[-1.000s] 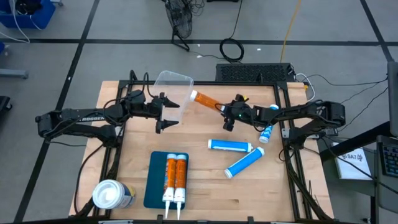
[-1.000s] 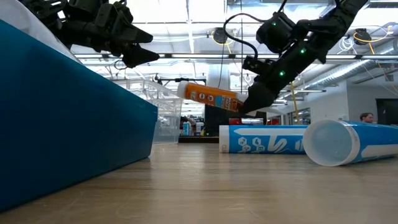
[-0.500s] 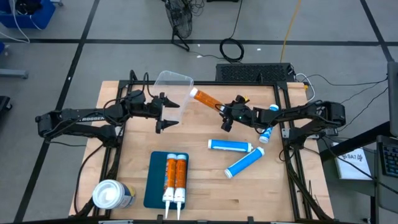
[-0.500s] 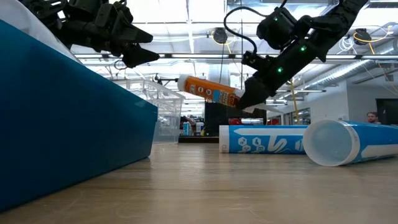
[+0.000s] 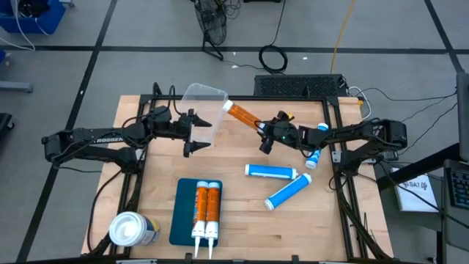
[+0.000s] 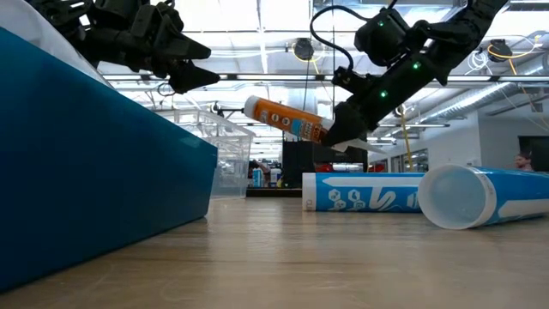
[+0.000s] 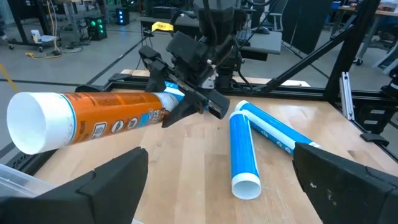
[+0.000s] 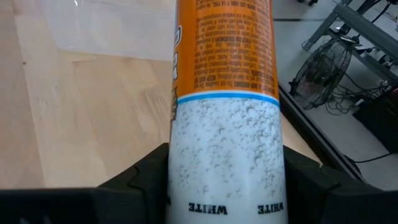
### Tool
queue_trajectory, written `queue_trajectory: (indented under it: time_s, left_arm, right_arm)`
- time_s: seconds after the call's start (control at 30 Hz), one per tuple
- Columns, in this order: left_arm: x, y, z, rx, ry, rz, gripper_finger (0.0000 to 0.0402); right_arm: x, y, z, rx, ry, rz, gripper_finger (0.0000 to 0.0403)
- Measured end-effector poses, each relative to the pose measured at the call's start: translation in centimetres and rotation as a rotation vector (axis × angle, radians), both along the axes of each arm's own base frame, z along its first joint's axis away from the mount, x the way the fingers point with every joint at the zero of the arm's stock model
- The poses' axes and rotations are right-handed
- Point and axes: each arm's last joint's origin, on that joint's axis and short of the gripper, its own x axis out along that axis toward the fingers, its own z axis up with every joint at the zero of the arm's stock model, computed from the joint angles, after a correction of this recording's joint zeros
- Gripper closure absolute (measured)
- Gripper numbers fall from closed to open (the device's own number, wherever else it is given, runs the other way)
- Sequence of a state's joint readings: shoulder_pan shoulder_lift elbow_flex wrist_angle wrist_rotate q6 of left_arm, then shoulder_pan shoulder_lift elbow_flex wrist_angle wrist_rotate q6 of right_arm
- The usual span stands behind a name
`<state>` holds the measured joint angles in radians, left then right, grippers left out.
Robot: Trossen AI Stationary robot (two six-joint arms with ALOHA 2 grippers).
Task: Pick & place silicon tubes, Sealant and Lysol wipes
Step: Put the orange sealant into the blue bin
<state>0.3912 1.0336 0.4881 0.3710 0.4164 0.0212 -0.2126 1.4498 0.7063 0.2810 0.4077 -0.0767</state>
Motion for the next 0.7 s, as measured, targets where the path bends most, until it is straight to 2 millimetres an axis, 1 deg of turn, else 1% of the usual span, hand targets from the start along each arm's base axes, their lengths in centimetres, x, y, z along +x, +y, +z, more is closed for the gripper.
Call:
queue_trajectory:
  time_s: [0.1,0.2,0.27,0.37,0.5,0.6,0.7]
  left_arm:
    - [0.0,0.0,0.0,0.000,0.000,0.000,0.0009]
    - [0.0,0.0,0.0,0.000,0.000,0.000,0.0009]
    - [0.0,0.0,0.0,0.000,0.000,-0.001,0.0009]
    - [0.0,0.0,0.0,0.000,0.000,0.000,0.0009]
    - [0.0,0.0,0.0,0.000,0.000,0.000,0.0009]
    - [0.0,0.0,0.0,0.000,0.000,0.000,0.0009]
    - [0.0,0.0,0.0,0.000,0.000,0.000,0.0009]
  right_arm:
    - [0.0,0.2,-0.2,0.017,-0.026,0.101,0.0192]
    - [-0.3,0.8,-0.8,0.059,-0.102,0.226,0.0185]
    - [-0.6,1.0,-1.1,0.075,-0.152,0.288,0.0188]
    - [-1.1,1.1,-1.6,0.085,-0.202,0.308,0.0194]
    - [-1.6,1.2,-2.2,0.089,-0.210,0.314,0.0194]
    - [-1.9,1.0,-2.3,0.118,-0.226,0.350,0.0194]
    - [-2.2,0.5,-2.4,0.119,-0.229,0.337,0.0194]
